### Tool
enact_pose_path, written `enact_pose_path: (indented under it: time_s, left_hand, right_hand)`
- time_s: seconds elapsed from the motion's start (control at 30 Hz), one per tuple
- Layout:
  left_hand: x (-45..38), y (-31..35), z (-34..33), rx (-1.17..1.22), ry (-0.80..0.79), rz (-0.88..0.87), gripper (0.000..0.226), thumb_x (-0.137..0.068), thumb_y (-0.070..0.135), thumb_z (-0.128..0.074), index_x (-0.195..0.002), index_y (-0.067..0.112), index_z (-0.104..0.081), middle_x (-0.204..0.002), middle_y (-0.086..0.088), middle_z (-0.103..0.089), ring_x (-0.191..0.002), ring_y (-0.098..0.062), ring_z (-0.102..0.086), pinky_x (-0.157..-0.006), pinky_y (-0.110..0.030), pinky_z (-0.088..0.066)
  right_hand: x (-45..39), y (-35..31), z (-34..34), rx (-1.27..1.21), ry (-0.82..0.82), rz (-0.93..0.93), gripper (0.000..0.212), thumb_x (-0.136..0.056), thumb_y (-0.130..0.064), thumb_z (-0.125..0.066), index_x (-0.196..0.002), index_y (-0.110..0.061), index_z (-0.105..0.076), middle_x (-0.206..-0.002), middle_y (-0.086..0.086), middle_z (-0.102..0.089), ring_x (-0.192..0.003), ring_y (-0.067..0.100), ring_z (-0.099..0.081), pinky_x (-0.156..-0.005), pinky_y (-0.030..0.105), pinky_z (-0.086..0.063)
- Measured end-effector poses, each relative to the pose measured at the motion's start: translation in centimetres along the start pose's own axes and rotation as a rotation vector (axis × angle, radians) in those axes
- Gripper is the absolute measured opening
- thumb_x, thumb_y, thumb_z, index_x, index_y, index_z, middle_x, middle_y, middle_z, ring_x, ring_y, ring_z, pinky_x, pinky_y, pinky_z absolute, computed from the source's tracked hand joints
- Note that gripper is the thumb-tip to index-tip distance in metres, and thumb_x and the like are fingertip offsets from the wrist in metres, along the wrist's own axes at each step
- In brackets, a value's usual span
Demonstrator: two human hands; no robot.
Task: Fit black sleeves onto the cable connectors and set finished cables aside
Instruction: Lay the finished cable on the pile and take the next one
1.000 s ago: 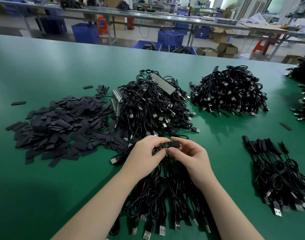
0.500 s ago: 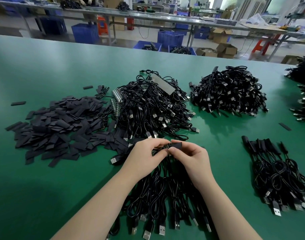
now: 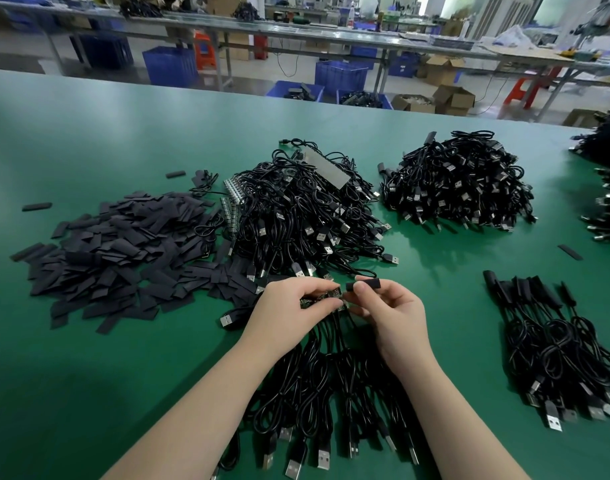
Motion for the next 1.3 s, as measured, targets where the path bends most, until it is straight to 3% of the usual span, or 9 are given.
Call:
enact_pose_path:
  time_s: [0.13, 0.33, 0.63, 1.3]
  left_hand:
    - [0.0, 0.2, 0.0, 0.024, -0.008, -0.016, 0.022, -0.083, 0.034, -0.074, -0.105, 0.038, -0.074, -0.094, 0.025, -0.071, -0.093, 0.007, -0.064, -0.089, -0.029, -0.053]
    - [0.0, 0.1, 0.1, 0.038, -0.005, -0.014, 0.022, -0.083, 0.037, -0.073, -0.106, 0.037, -0.074, -0.094, 0.025, -0.071, -0.093, 0.008, -0.064, -0.089, -0.029, -0.054]
    - [0.1, 0.3, 0.1, 0.023, 0.016, -0.03, 0.021, -0.085, 0.033, -0.073, -0.104, 0.039, -0.073, -0.092, 0.027, -0.07, -0.09, 0.009, -0.064, -0.085, -0.022, -0.053]
    - [0.3, 1.0, 0.2, 0.021, -0.031, -0.037, 0.025, -0.087, 0.033, -0.071, -0.112, 0.03, -0.074, -0.102, 0.02, -0.072, -0.1, 0.008, -0.063, -0.092, -0.028, -0.052]
  right_hand:
    - [0.2, -0.4, -0.4, 0.124, -0.031, 0.067, 0.022, -0.082, -0.008, -0.076, -0.079, -0.03, -0.079, -0.077, -0.002, -0.076, -0.069, 0.004, -0.069, -0.064, 0.015, -0.053]
    - [0.5, -1.0, -0.6, 0.149, -0.032, 0.123, 0.026, -0.081, -0.002, -0.077, -0.076, -0.027, -0.079, -0.077, -0.003, -0.076, -0.069, 0.002, -0.069, -0.064, 0.014, -0.052]
    - [0.5, -1.1, -0.8, 0.155, -0.05, 0.109, 0.029, -0.081, -0.003, -0.076, -0.074, -0.031, -0.08, -0.085, -0.006, -0.078, -0.071, 0.002, -0.069, -0.066, 0.014, -0.052]
    - [0.5, -1.1, -0.7, 0.16, -0.049, 0.101, 0.023, -0.078, -0.003, -0.078, -0.078, -0.026, -0.08, -0.083, -0.002, -0.077, -0.072, 0.004, -0.069, -0.068, 0.015, -0.052]
Point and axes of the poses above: each hand's wrist, its own x-axis away from the middle knuckle, its own z-axis out of the back of the hand, y = z × x, the point moved 6 cm from there along -x, towards the middle knuckle
